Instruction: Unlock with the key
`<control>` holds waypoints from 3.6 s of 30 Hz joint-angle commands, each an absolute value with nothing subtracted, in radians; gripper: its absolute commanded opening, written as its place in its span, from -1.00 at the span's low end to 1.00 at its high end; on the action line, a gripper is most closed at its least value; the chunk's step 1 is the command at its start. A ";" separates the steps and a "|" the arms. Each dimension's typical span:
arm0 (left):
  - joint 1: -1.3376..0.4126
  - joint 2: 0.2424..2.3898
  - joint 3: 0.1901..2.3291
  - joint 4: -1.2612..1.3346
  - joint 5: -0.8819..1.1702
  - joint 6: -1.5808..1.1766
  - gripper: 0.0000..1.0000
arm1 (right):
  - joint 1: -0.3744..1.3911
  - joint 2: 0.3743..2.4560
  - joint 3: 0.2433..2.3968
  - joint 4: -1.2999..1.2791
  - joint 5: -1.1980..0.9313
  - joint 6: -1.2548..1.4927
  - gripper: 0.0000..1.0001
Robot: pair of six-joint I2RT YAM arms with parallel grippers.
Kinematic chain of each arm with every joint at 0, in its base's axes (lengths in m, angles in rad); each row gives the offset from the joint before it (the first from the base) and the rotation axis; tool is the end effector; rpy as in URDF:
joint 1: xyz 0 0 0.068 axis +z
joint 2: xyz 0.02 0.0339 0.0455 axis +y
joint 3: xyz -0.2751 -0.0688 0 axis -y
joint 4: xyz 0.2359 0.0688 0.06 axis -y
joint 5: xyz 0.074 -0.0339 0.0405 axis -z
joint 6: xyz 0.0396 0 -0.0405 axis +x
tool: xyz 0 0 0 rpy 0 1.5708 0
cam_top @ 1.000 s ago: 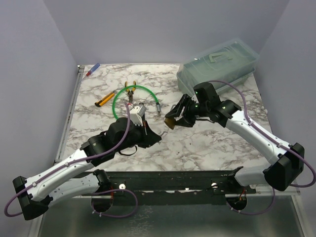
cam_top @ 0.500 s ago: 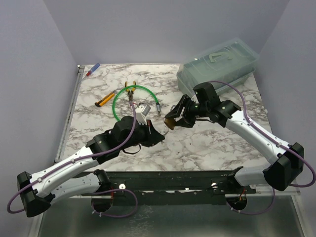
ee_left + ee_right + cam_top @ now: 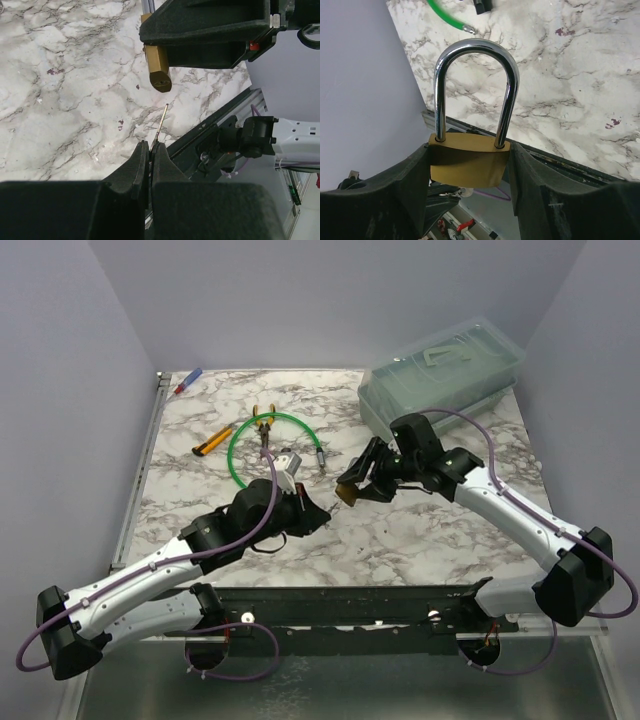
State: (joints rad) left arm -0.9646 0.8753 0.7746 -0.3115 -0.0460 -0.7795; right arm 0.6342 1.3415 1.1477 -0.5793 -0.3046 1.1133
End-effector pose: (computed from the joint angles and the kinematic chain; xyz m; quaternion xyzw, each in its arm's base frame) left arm 0.1089 -0.1539 0.3152 0.0648 0.8342 -0.4067 0.3668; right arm 0.2189 0.1758 0.3168 0.1589 0.8988 0.3841 0.1392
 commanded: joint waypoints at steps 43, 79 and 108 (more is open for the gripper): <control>-0.969 1.129 0.695 0.085 0.063 -0.825 -1.00 | 0.638 1.112 0.933 -0.544 -0.025 1.269 -0.99; -0.969 1.168 0.731 0.091 0.066 -0.811 -1.00 | 0.638 1.118 0.939 -0.535 -0.035 1.249 -0.99; -0.969 1.219 0.778 0.074 0.046 -0.845 -1.00 | 0.640 1.113 0.924 -0.574 0.073 1.238 -0.99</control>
